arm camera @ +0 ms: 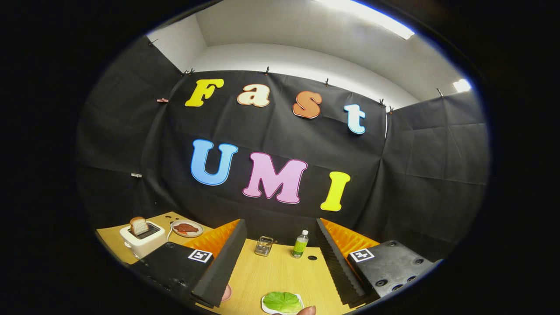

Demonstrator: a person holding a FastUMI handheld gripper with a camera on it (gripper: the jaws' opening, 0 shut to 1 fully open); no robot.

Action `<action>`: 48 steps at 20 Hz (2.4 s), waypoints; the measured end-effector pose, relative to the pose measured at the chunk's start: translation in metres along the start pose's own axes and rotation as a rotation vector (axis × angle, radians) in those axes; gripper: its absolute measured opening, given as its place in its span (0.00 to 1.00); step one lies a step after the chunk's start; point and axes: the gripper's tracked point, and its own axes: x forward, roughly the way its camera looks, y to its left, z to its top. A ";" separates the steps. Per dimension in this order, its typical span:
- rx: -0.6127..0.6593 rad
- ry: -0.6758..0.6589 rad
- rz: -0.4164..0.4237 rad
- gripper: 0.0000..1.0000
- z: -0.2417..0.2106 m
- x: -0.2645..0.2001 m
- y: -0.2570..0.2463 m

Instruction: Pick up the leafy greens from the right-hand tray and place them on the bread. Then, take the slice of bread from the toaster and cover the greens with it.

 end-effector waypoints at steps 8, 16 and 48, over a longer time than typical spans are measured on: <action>-0.016 0.061 0.058 0.97 -0.024 0.007 -0.006; -0.230 0.313 0.225 0.98 -0.145 0.017 -0.046; -0.050 1.052 0.544 0.33 -0.472 0.009 -0.006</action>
